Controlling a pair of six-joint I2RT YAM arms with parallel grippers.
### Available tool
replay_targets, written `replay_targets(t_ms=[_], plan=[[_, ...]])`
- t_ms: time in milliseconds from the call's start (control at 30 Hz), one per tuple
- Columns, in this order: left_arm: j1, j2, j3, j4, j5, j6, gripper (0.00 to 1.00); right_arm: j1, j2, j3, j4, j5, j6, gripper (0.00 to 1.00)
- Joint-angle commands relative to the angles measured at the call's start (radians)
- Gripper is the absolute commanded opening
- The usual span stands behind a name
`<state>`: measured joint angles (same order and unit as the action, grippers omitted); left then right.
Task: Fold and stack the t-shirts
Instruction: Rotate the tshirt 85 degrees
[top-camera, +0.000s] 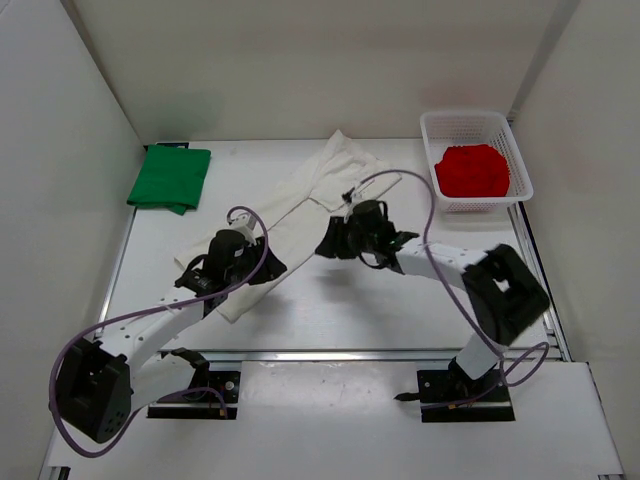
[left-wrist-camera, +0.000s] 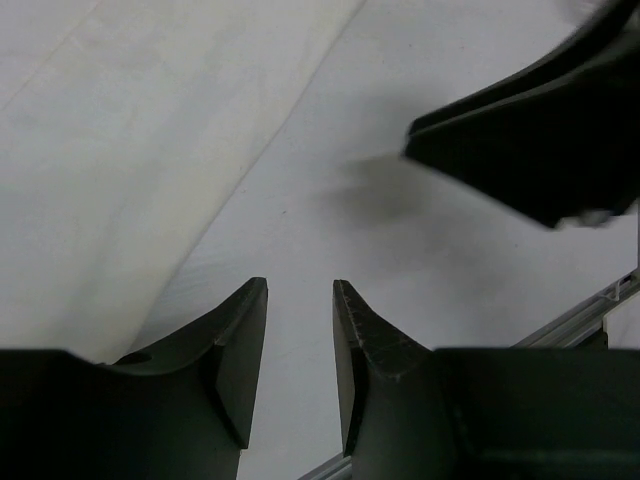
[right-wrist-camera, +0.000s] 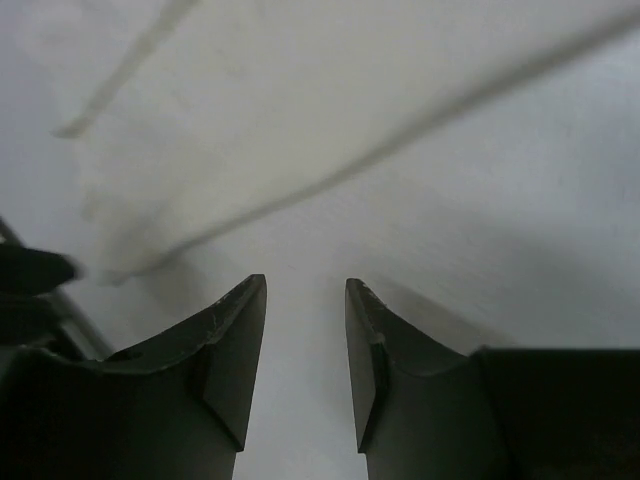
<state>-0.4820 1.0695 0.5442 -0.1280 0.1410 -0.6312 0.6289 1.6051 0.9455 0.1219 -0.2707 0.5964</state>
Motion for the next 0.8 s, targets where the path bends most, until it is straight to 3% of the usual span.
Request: replay_targets(t_ms=[0,167,367,400,433,467,533,633,767], plan=[[0.003,-0.039,0.025,-0.021,-0.015,0.027,0.44,0.037,0.103,-0.054,0.142,0.06,0.112,0.36],[0.031,-0.049,0.005,-0.028,-0.004,0.033,0.44,0.087,0.199,-0.054,0.194,0.207,0.163,0.37],[0.037,-0.037,0.019,-0.033,-0.02,0.047,0.45,0.103,0.378,0.062,0.151,0.215,0.22,0.36],[0.054,-0.031,0.011,-0.019,-0.009,0.041,0.44,0.115,0.425,0.108,0.134,0.206,0.238,0.23],[0.054,-0.031,0.011,-0.019,-0.018,0.041,0.44,0.115,0.426,0.108,0.134,0.206,0.247,0.23],[0.052,-0.023,0.025,-0.021,-0.018,0.042,0.44,0.104,0.43,0.102,0.127,0.188,0.247,0.12],[0.048,-0.013,0.031,-0.03,-0.02,0.05,0.44,0.08,0.4,0.076,0.147,0.172,0.258,0.0],[0.028,0.0,0.028,-0.021,-0.032,0.048,0.44,0.01,0.281,-0.057,0.18,0.148,0.25,0.0],[-0.045,0.071,0.025,0.008,-0.064,0.031,0.44,-0.145,0.107,-0.198,0.087,0.088,0.154,0.0]])
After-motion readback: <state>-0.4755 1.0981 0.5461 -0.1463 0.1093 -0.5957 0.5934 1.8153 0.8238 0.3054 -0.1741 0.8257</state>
